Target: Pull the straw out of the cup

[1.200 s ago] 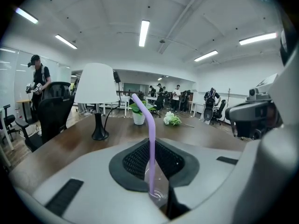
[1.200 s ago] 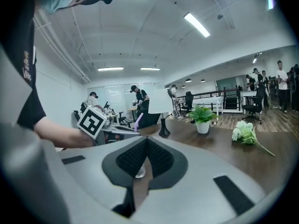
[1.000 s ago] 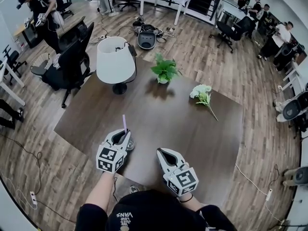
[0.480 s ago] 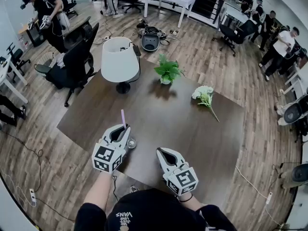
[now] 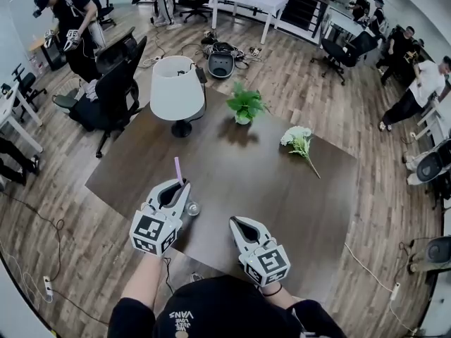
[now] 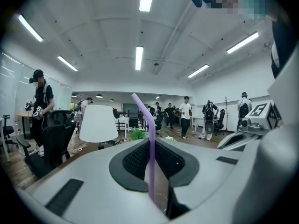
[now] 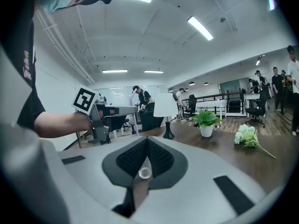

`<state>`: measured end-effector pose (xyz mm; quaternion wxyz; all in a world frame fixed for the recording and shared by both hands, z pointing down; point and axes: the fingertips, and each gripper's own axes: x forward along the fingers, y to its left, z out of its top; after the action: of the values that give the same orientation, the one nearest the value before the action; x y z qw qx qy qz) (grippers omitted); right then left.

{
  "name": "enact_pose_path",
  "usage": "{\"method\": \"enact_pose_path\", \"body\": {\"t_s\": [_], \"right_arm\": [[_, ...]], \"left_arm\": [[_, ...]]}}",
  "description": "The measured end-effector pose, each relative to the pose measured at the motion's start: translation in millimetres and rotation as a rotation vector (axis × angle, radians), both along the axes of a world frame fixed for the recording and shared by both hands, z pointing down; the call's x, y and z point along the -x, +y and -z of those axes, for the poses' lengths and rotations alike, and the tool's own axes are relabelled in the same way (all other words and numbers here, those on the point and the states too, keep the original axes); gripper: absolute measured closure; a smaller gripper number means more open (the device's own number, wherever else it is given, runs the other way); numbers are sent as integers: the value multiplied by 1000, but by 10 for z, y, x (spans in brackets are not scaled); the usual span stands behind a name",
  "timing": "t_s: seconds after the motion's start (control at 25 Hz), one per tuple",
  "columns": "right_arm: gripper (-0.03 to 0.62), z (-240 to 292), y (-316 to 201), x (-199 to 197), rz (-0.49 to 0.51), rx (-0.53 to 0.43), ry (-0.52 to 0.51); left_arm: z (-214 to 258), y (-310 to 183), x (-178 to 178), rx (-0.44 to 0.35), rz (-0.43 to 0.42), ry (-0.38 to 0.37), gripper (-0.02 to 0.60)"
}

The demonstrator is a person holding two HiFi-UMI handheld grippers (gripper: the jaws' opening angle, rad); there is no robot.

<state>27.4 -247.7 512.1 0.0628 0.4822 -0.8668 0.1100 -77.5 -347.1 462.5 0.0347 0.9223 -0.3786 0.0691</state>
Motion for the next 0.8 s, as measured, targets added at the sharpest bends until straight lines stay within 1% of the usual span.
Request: {"method": "enact_pose_path", "body": {"t_s": [0.44,0.8], "right_arm": [[577,36,62,158,38,-15,-4],[577,77,101,285,69,-22,-6]], "left_arm": [[335,224,202,-66,26,49,540],[311,472,439,-48,60,50,540]]}}
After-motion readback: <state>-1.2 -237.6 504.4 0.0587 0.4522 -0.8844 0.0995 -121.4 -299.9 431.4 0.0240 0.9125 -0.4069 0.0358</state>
